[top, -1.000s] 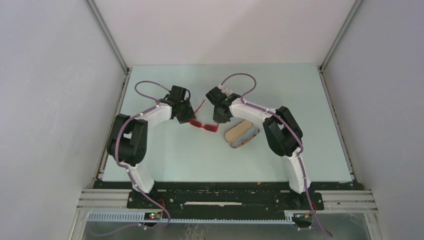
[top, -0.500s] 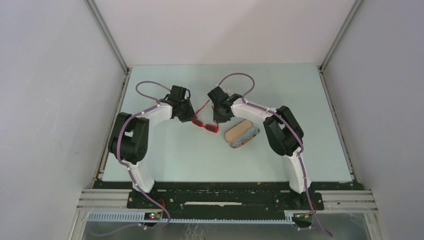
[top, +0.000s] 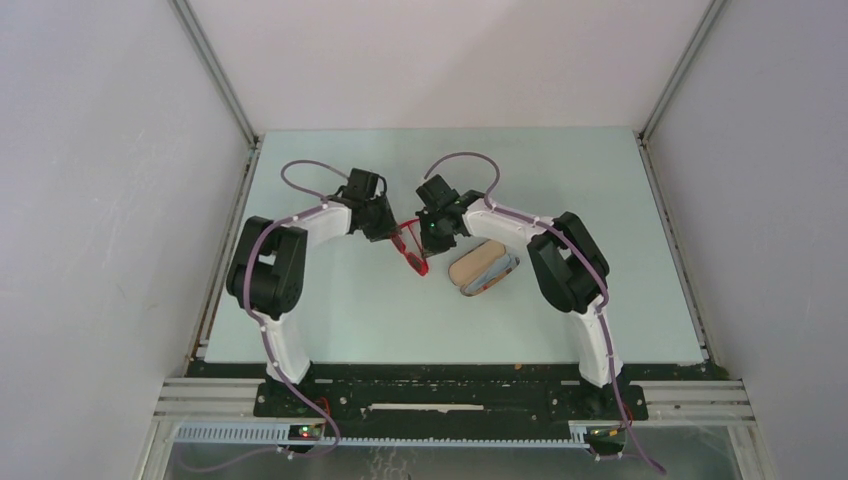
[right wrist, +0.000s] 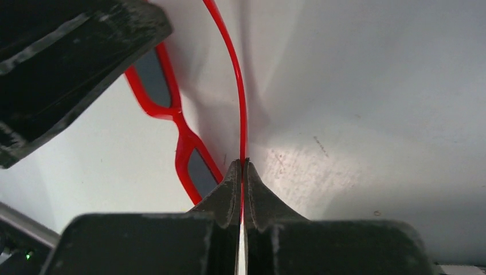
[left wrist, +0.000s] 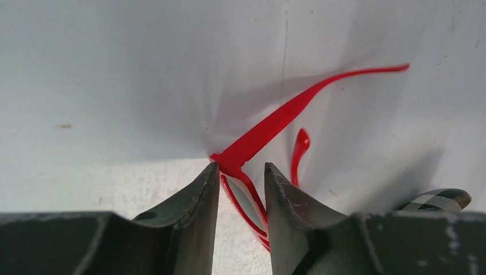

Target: Organize the sunglasses

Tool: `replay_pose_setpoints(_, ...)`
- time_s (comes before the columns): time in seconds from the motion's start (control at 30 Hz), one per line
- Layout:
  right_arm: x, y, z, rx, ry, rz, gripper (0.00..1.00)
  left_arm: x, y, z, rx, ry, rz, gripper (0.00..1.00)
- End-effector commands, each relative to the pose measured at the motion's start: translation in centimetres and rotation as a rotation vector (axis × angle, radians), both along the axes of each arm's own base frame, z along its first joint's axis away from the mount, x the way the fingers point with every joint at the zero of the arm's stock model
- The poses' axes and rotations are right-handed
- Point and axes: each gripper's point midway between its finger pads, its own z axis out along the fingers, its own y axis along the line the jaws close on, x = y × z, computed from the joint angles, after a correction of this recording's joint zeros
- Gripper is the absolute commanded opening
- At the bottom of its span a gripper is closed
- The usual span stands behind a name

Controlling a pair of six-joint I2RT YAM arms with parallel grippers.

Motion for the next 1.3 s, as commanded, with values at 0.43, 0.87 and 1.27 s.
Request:
replay_pose_setpoints(0.43, 1.3, -0.9, 5.5, 0.14, -0.069, 0.071, 0.38, 1.4, -3.2, 4.1, -0.032, -0.09, -0.127, 0.55)
replay_pose_setpoints(0.87, 10.2, -3.2, 5.8, 0.053, -0.151, -0.072, 0.3, -1.7, -1.2, 9.2, -0.042, -0.167, -0.055, 0.57)
replay_pose_setpoints(1.27, 16.0, -0.6, 4.0, 0.067, -0.187, -0.105, 0.3, -7.7, -0.3, 2.1, -0.061, 0.024, -0.052, 0.53)
